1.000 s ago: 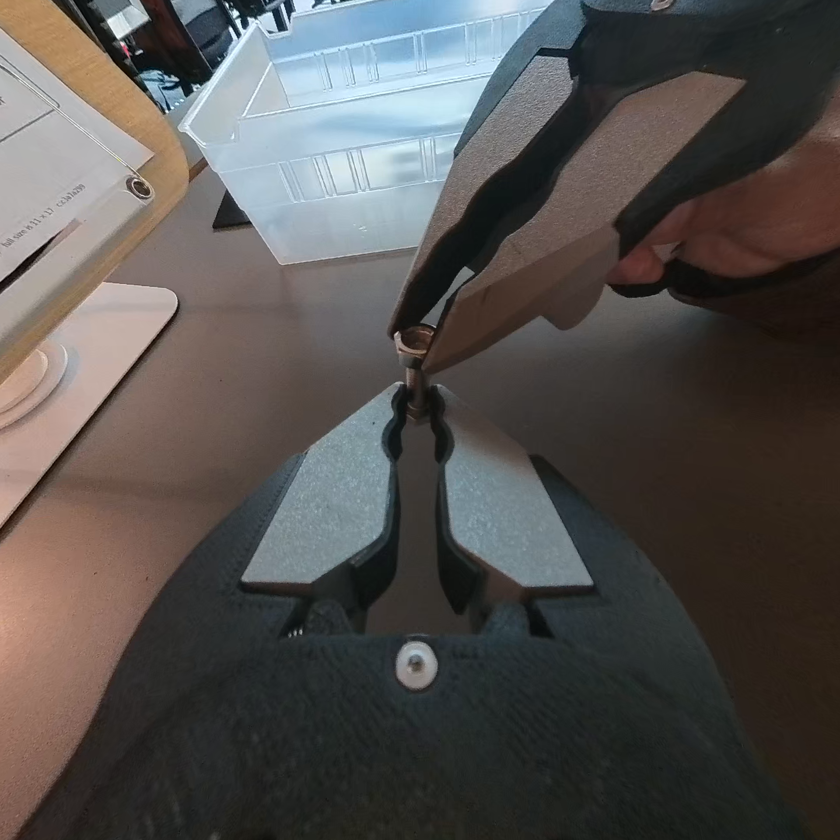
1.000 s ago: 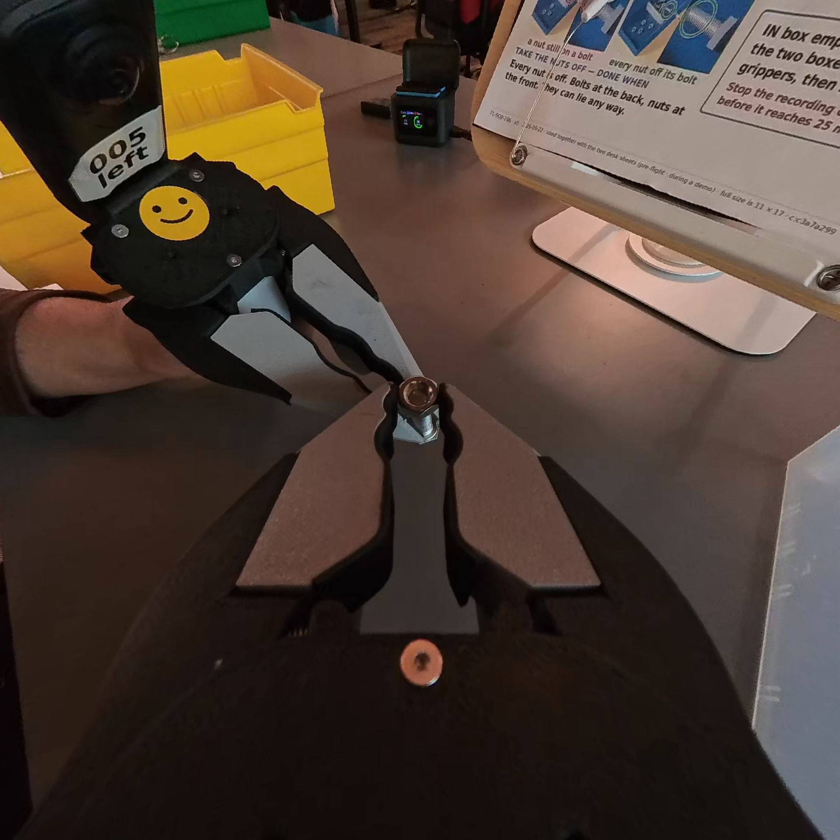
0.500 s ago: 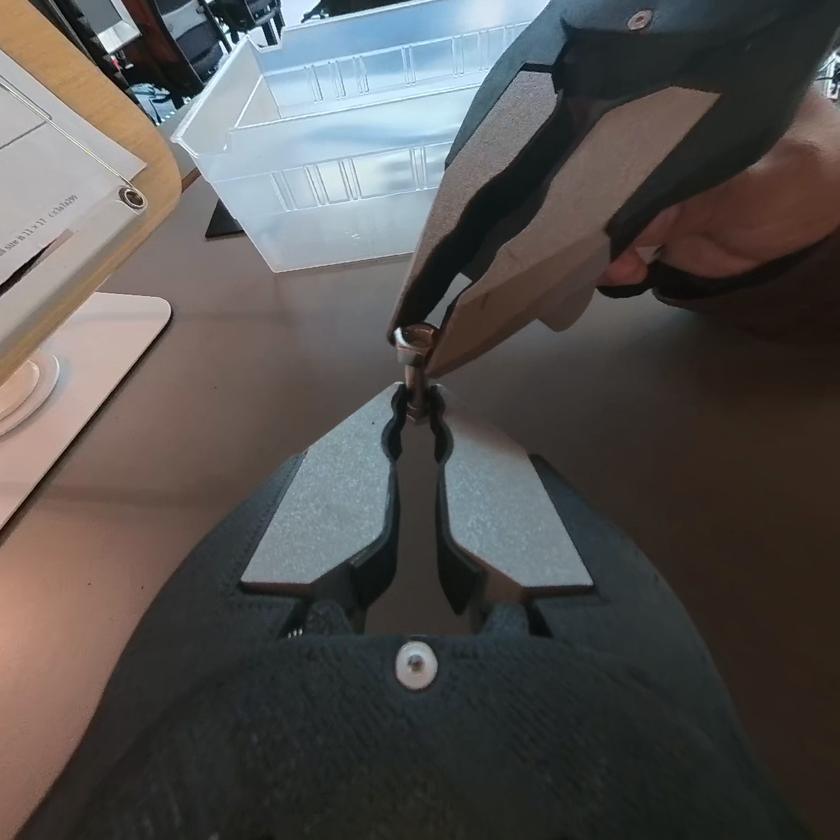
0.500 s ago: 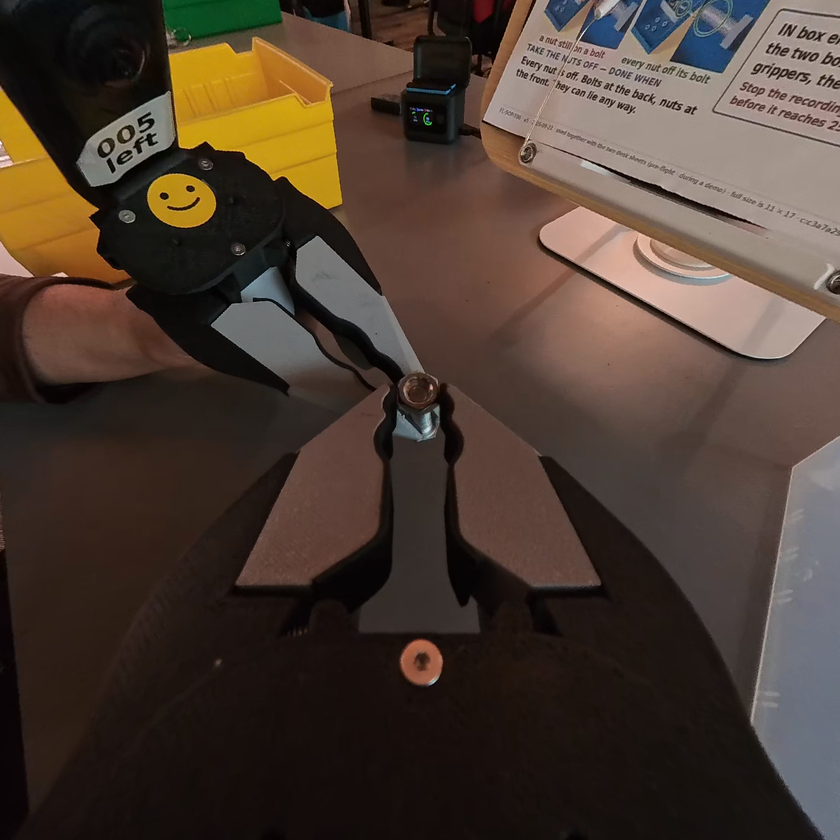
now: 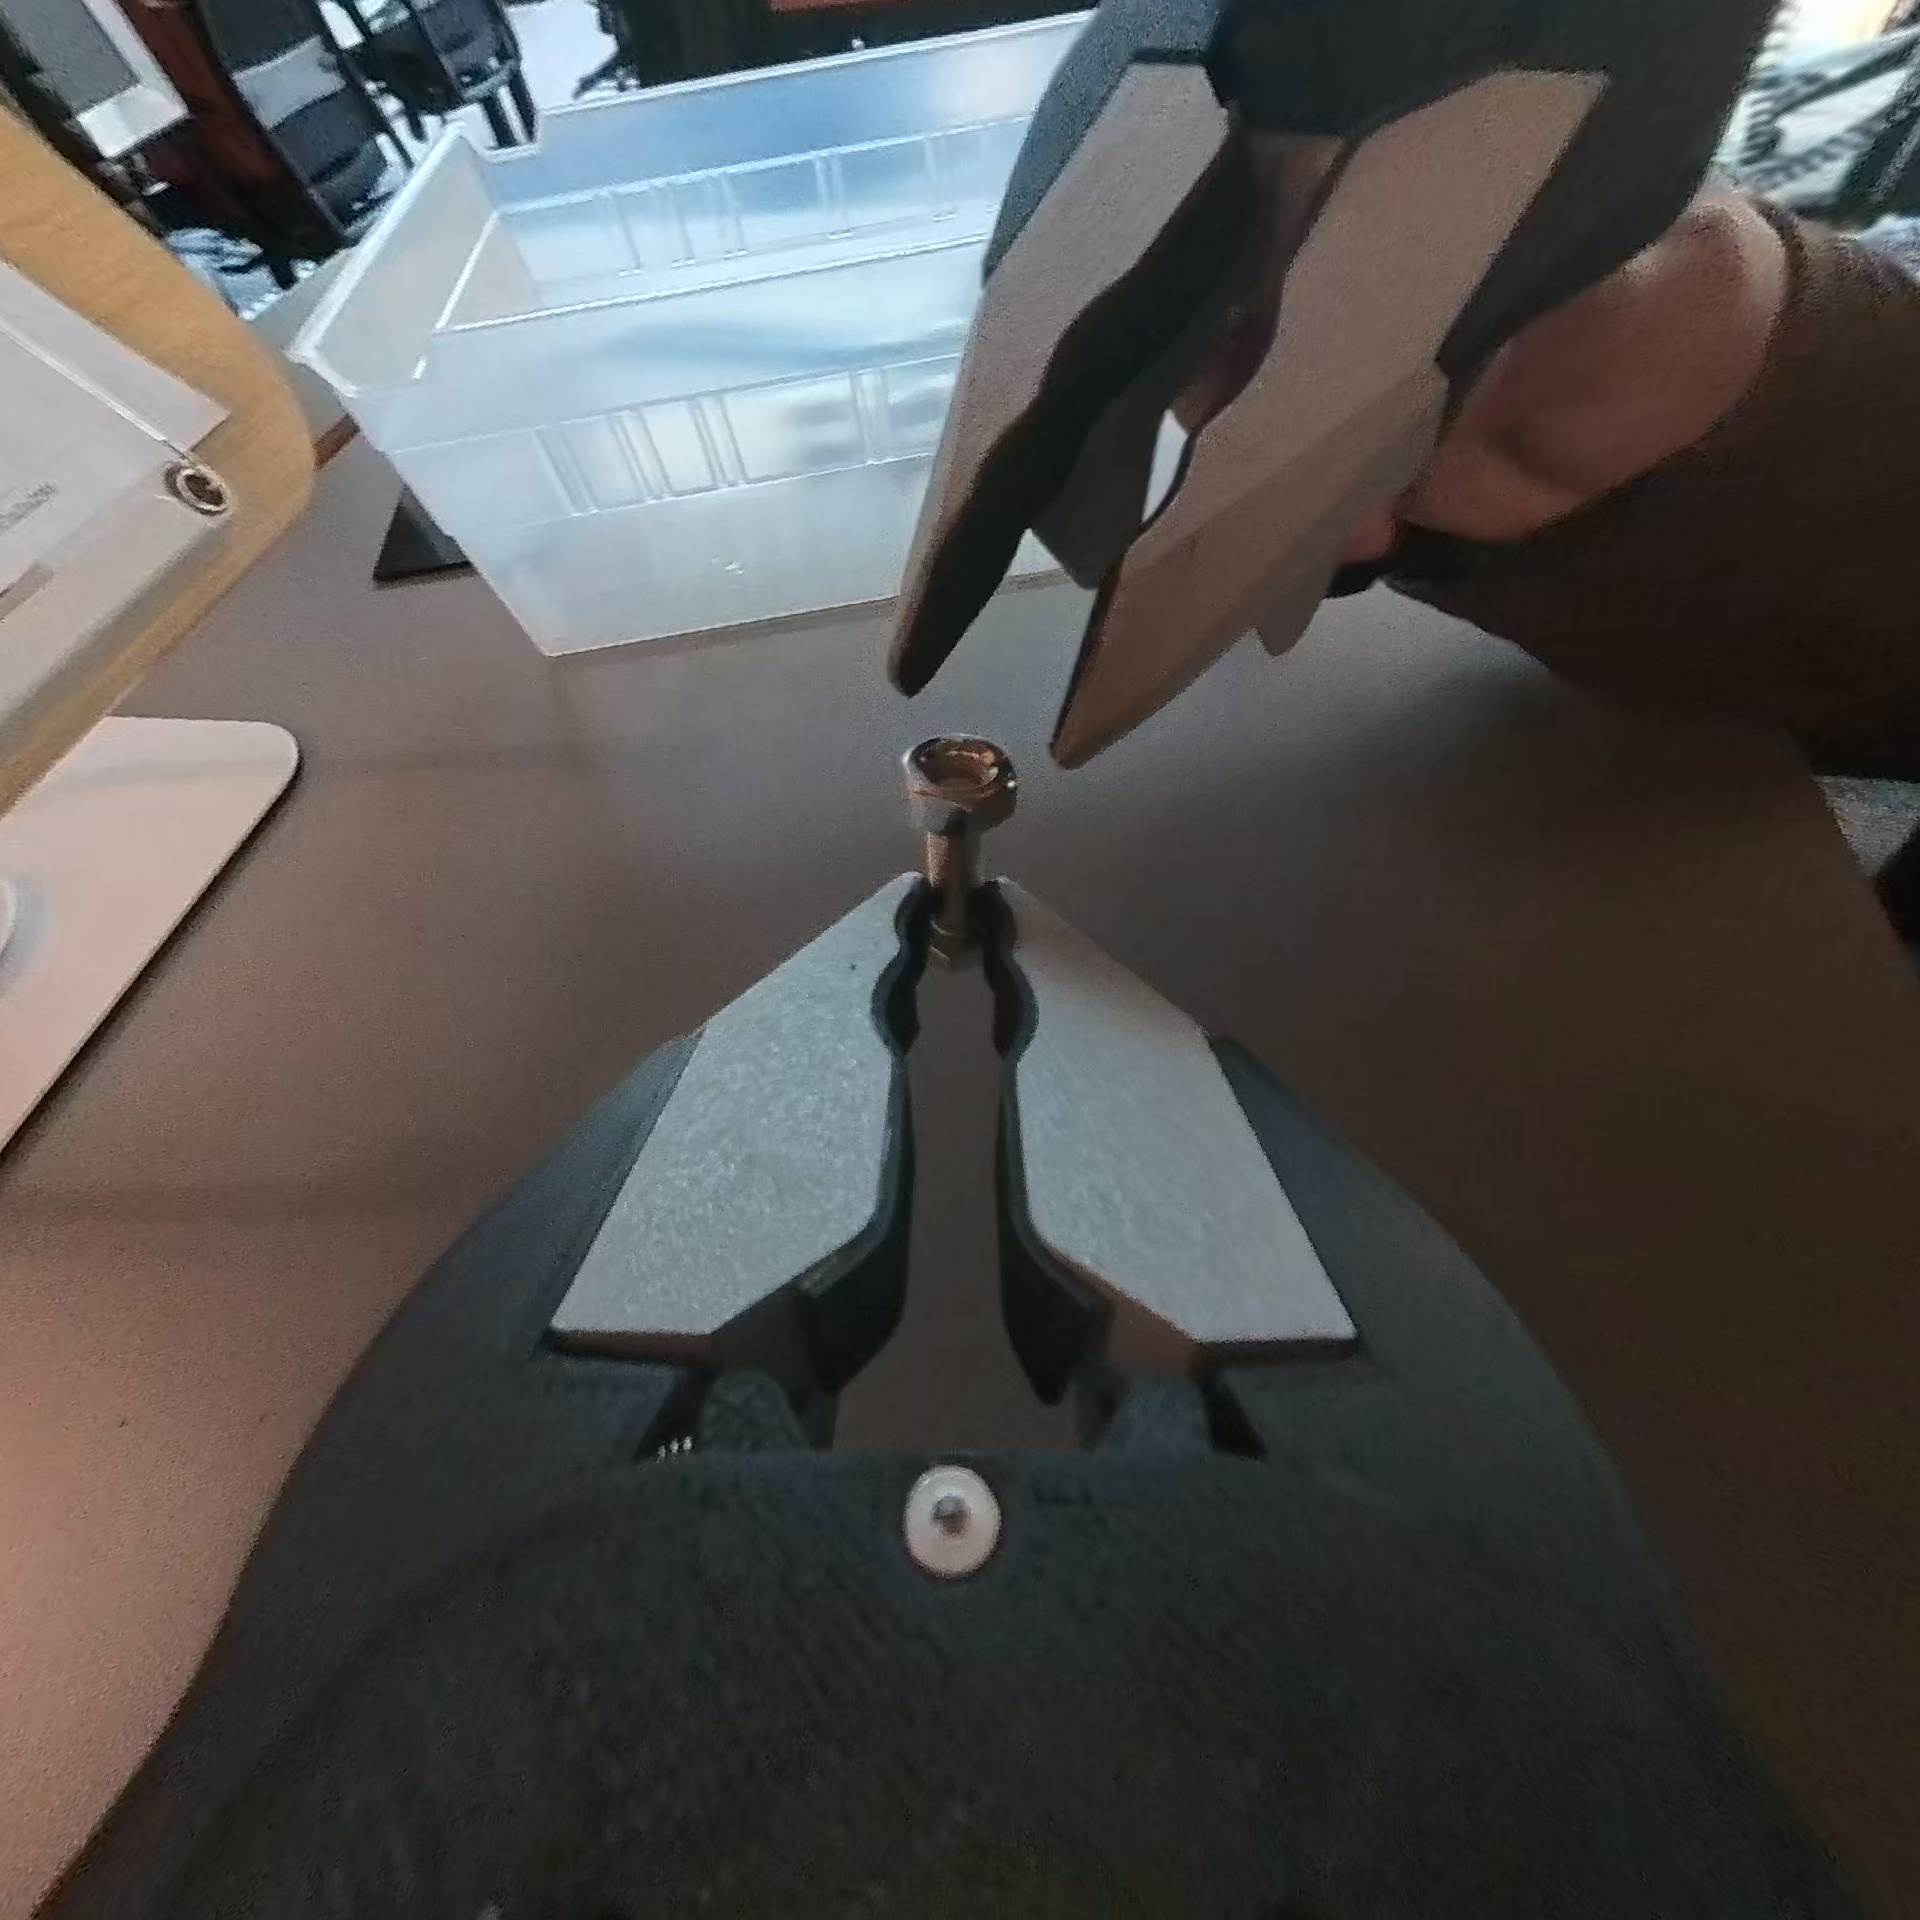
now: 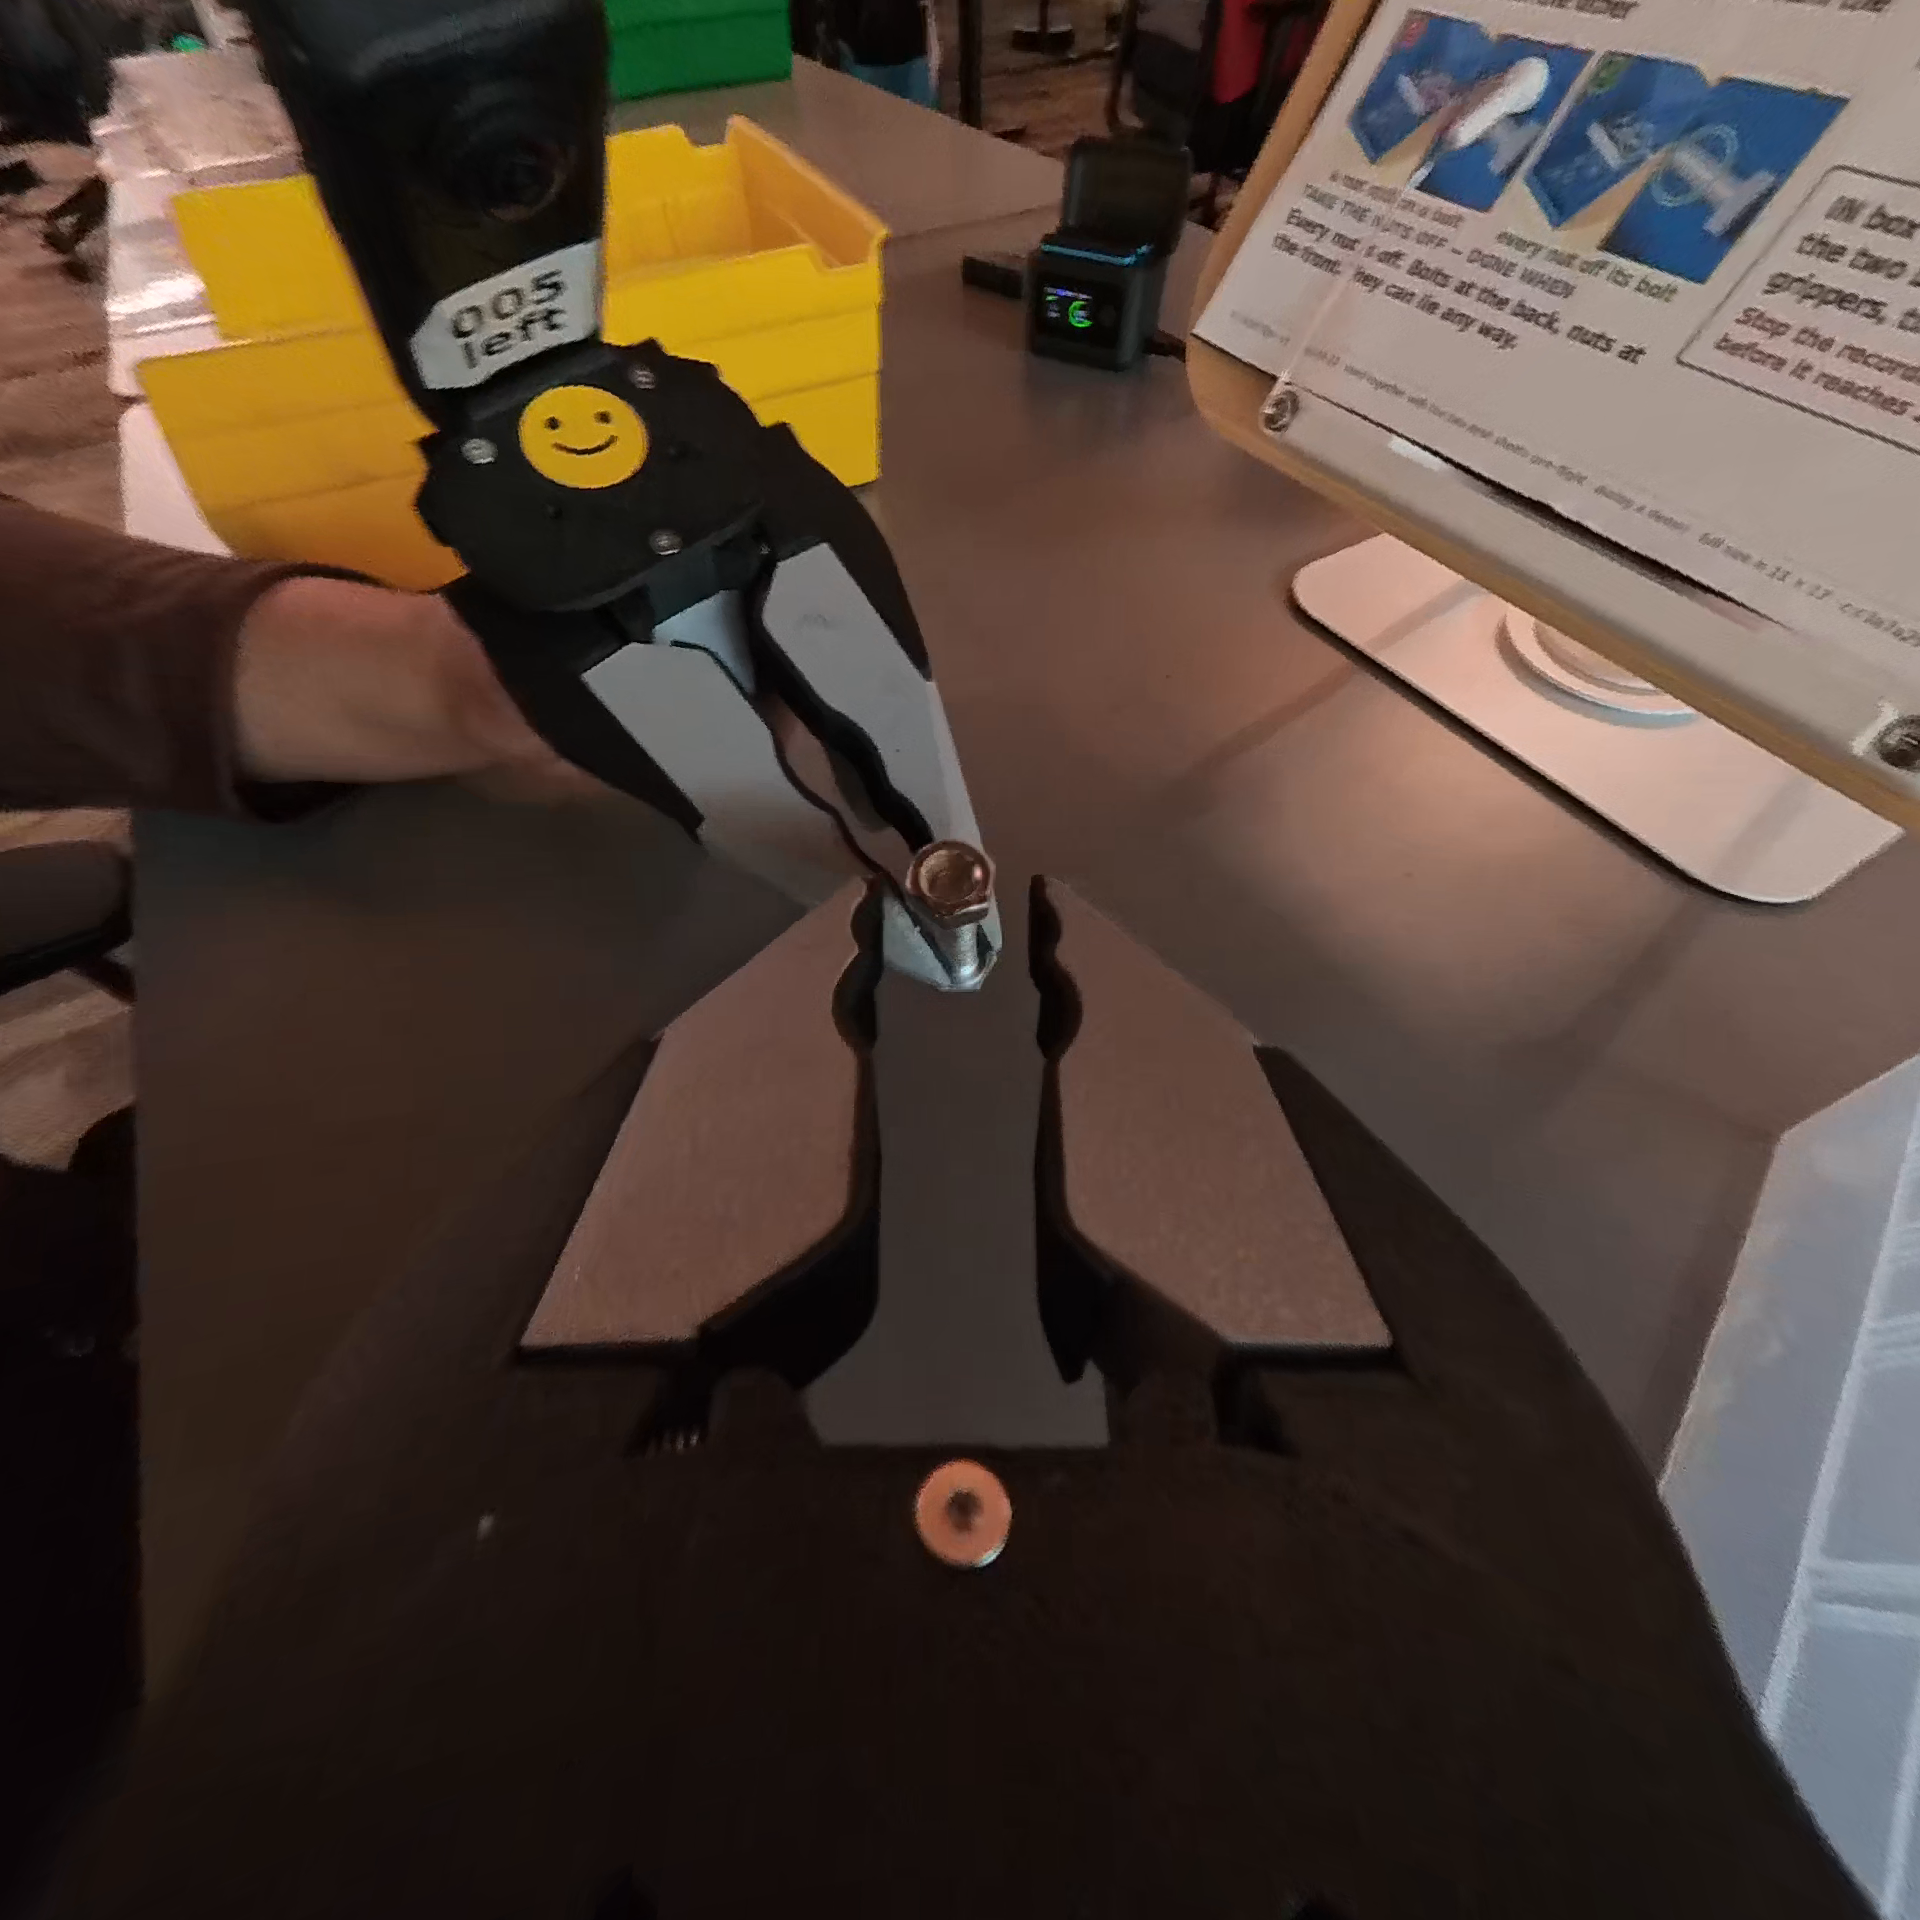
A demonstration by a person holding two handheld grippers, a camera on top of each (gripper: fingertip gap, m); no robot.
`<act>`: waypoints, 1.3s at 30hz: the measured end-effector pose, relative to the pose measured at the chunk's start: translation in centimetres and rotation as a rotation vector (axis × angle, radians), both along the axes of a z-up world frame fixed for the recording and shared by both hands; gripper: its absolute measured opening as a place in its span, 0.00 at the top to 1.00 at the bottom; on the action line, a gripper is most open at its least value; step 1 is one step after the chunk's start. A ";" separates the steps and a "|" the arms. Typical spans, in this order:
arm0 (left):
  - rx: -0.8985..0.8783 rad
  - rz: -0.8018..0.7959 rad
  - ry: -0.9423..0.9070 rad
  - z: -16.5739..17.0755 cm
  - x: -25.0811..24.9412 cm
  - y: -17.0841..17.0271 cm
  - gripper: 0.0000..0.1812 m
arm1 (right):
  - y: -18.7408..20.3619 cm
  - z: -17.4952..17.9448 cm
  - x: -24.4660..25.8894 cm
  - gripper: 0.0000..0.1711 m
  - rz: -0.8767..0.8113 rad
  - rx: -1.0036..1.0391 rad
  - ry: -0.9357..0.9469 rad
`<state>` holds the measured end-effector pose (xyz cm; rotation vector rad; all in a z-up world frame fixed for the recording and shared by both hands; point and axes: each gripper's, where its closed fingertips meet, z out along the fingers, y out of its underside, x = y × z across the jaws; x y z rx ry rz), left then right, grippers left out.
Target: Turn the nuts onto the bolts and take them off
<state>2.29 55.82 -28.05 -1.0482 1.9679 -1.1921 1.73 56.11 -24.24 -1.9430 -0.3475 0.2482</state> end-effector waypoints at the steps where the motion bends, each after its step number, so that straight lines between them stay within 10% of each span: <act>1: 0.003 -0.022 0.001 -0.1 -0.1 -0.3 0.96 | -0.3 0.1 -0.4 0.86 0.032 0.003 -0.003; 39: 0.023 -0.266 -0.030 0.3 -2.5 -4.3 0.95 | -3.3 -0.6 -3.2 0.91 0.281 -0.012 -0.157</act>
